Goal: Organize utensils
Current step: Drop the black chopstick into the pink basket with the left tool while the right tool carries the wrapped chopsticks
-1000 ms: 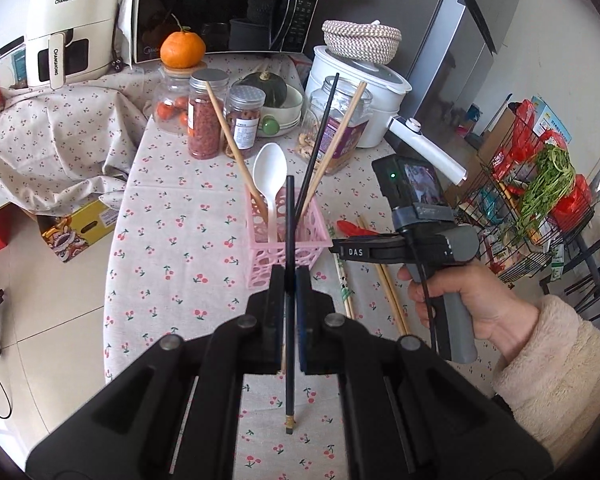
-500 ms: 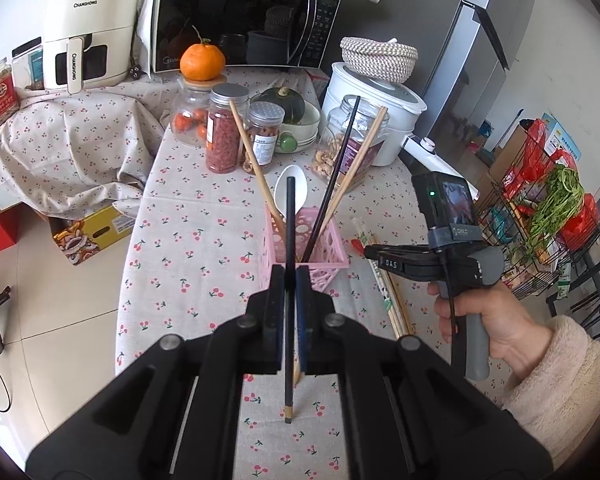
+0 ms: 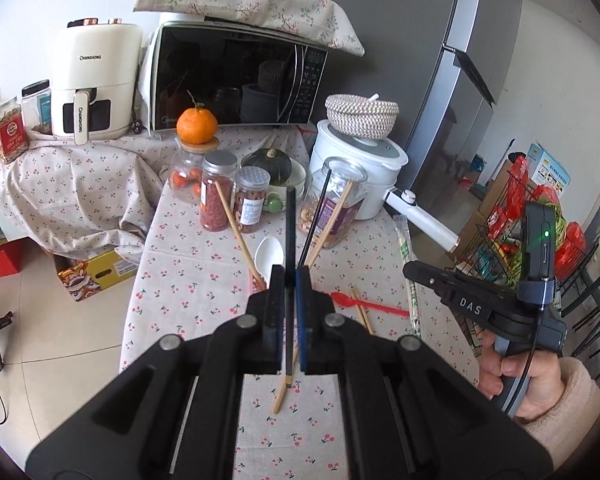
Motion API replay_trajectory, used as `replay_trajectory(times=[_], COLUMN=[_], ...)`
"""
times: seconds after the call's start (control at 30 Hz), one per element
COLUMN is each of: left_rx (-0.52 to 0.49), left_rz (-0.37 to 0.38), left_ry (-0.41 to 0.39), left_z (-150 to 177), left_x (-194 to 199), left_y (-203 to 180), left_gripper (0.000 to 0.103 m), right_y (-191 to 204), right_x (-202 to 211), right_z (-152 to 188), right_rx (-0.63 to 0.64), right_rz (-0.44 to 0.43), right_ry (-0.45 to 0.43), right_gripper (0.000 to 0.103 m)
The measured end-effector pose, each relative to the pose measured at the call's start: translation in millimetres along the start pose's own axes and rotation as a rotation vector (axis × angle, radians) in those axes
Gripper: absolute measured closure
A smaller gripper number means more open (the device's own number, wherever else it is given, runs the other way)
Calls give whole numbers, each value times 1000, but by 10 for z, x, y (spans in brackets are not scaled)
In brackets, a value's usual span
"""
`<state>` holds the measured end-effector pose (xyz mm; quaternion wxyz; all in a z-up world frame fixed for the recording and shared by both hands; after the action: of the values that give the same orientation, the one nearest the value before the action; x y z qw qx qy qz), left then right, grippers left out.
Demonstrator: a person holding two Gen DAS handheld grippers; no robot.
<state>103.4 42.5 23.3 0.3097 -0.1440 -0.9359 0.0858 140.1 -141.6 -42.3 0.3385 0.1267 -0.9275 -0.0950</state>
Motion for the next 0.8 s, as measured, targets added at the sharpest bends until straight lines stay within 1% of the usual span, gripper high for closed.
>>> replay_trajectory(times=[0.13, 0.2, 0.27, 0.33, 0.4, 0.47, 0.57, 0.67, 0.8], left_rx=[-8, -16, -21, -22, -26, -38, -66, -45, -16], left_rz=[-44, -65, -78, -82, -84, -101, -153, -142, -102], left_ry=[-162, -232, -277, -296, -279, -242, -182, -112, -53], left_z=[-258, -339, -388, -408, -393, -347, -274, -210, -152], left_x=[224, 277, 264, 183, 52, -88, -324, -570, -810], left_y=[5, 5, 4, 11, 15, 23, 54, 110, 154], left_gripper=[97, 97, 97, 97, 97, 97, 97, 97, 97], right_y=[78, 82, 90, 107, 112, 119, 116, 119, 166], right_x=[155, 221, 244, 243, 243, 242, 247, 276, 348], right_z=[-158, -217, -260, -273, -261, -245, -230, -240, -287], right_rx=[11, 12, 17, 27, 33, 43, 50, 38, 20], right_rz=[-17, -30, -35, -34, -37, -32, -19, -23, -26], right_ry=[-80, -107, -124, -131, -139, -149, -163, -191, -245], right_gripper=[98, 98, 98, 98, 98, 98, 98, 98, 98])
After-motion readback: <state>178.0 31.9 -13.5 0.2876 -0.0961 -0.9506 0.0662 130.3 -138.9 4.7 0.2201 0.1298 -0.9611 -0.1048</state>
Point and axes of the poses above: each gripper's, at about its wrist camera, not at the fingertips, and x roughly against the way its jaws point, y to its left, z to its underside, the point moved 7 cm from there along -x, roughly the way its jaws point, and after that the axes turned 1 degree about -y, right-handed, at the moved point
